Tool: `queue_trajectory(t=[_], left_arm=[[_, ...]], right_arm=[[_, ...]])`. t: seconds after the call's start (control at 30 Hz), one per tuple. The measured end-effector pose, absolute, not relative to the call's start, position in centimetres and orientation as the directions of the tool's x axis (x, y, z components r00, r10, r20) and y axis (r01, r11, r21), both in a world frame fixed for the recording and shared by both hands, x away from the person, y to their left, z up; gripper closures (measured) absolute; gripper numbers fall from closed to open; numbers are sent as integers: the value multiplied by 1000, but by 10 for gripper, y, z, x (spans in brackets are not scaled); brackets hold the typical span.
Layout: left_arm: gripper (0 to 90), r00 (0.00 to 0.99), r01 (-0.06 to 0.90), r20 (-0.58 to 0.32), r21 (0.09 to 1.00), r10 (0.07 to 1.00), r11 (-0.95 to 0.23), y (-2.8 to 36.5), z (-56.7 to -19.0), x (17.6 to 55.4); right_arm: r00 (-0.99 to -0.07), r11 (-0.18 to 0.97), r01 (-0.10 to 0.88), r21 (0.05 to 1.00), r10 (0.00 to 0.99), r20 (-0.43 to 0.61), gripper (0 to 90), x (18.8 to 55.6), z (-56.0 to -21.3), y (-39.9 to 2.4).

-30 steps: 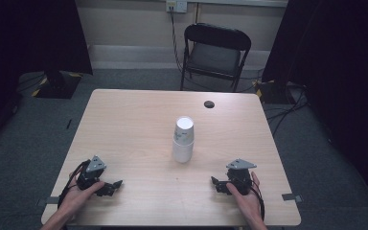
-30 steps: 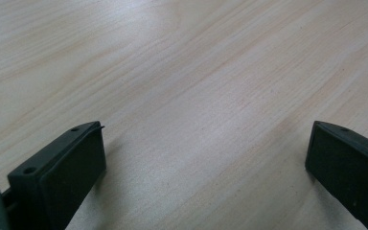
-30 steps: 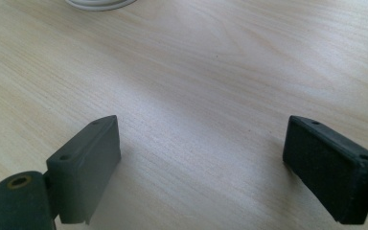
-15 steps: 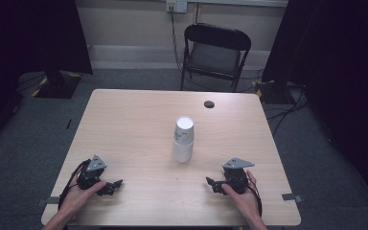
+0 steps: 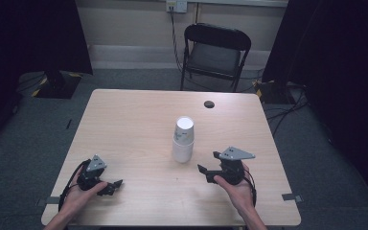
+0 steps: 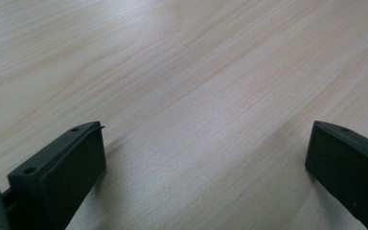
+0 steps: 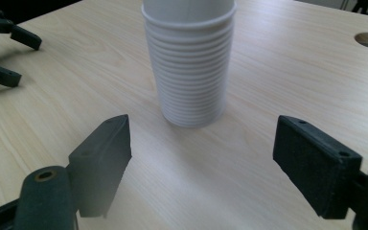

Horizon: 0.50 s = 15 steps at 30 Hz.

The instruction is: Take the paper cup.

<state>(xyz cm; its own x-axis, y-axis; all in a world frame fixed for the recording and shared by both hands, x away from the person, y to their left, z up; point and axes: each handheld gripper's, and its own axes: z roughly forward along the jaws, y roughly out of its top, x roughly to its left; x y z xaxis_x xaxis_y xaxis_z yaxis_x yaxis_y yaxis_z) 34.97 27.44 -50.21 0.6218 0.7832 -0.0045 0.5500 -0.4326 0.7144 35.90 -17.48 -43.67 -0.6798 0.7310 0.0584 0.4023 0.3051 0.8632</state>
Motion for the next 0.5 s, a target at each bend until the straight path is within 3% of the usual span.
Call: queue_trajectory(t=[0.5], left_arm=[[0, 622, 550, -4, 714, 783, -433, 274, -502, 350]], right_arm=[[-711, 301, 333, 894, 703, 29, 157, 378, -416, -150]])
